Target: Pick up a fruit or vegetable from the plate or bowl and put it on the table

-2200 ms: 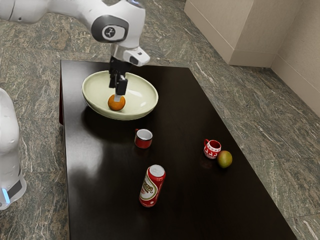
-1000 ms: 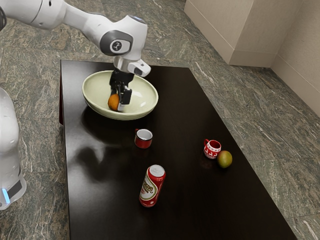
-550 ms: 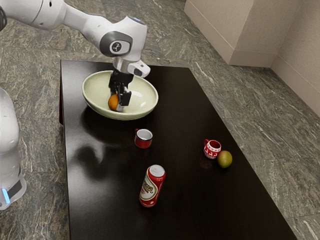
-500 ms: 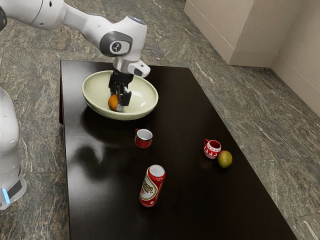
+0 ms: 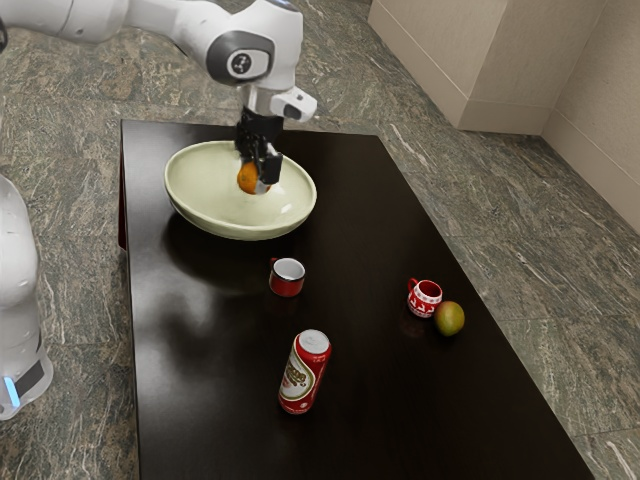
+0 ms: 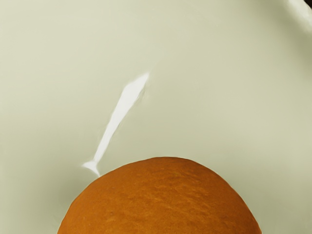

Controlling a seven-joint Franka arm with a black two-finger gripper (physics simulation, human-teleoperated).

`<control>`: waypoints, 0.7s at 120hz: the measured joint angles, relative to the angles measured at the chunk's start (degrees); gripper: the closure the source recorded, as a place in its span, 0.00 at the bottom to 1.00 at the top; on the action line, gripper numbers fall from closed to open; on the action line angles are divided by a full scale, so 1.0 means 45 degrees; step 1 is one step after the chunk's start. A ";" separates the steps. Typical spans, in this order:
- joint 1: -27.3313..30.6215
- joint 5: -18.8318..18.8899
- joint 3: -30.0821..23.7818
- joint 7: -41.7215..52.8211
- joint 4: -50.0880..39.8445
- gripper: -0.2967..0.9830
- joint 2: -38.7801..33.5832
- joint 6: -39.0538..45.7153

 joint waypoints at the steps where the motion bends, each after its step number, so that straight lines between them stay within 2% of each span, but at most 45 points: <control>1: -0.0005 0.0001 -0.0004 -0.0004 0.0057 0.50 0.0005 -0.0017; 11: -0.0679 0.0046 -0.0045 -0.0044 0.1719 0.50 0.0482 -0.0320; 25: -0.2055 0.0103 -0.0077 -0.0087 0.4507 0.50 0.1952 -0.0642; 42: -0.3862 0.0098 -0.0082 -0.0153 0.6421 0.50 0.3500 -0.0806; 84: -0.7658 0.0130 -0.0239 -0.1193 0.8109 0.51 0.5131 -0.0975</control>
